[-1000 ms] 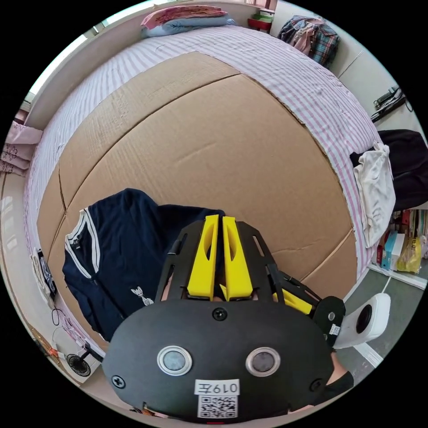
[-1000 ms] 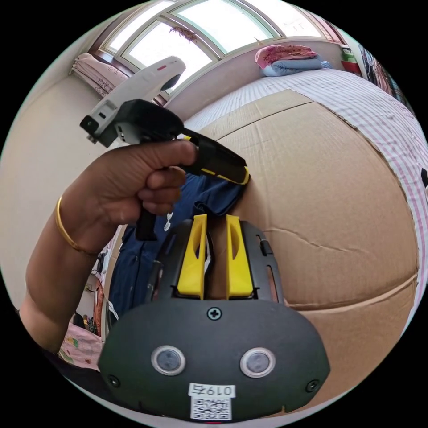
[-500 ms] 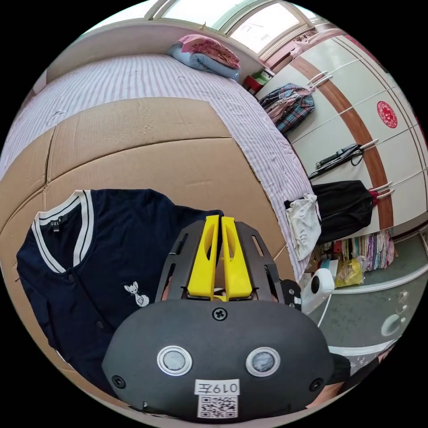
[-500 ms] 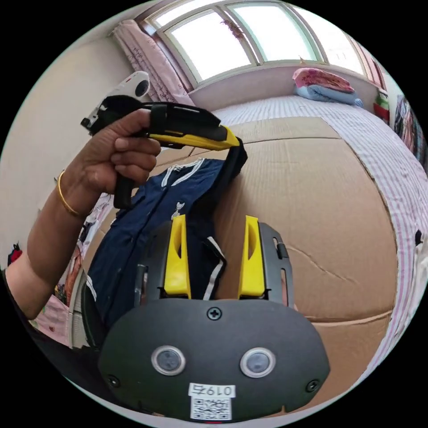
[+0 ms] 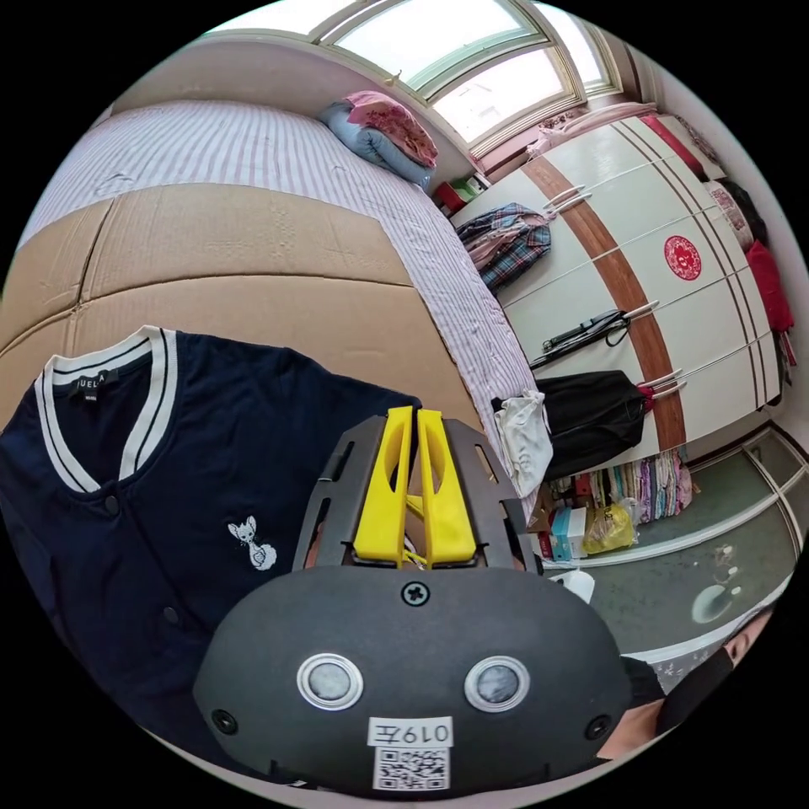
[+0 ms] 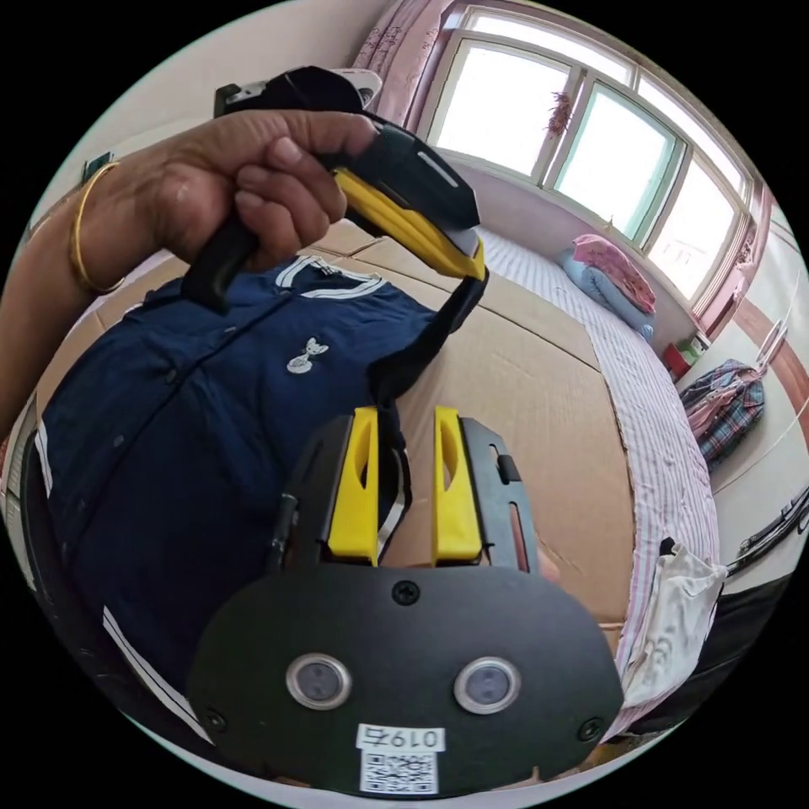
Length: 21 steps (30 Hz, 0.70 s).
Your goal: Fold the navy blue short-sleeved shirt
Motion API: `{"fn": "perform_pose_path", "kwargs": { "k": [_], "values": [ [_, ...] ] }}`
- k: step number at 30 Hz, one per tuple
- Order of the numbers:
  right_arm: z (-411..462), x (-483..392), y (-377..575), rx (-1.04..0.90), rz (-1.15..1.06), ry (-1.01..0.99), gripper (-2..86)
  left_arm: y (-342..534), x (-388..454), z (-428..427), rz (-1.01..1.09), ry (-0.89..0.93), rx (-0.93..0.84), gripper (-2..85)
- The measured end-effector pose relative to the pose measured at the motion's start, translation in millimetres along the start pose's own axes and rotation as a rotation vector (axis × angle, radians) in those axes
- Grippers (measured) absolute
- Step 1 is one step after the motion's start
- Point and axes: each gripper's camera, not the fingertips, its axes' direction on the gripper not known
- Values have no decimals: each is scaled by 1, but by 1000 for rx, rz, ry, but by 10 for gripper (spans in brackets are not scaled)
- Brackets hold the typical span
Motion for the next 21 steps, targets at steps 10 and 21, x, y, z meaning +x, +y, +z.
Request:
{"fn": "perform_pose_path", "kwargs": {
  "k": [10, 21],
  "values": [
    [-43, -114, -56, -8, -328, 385, -1, 75, -82, -54, -121, 5, 106, 13],
    [-83, -206, -96, 14, -644, 682, -6, 97, -185, -60, -336, -38, 91, 15]
  ]
}}
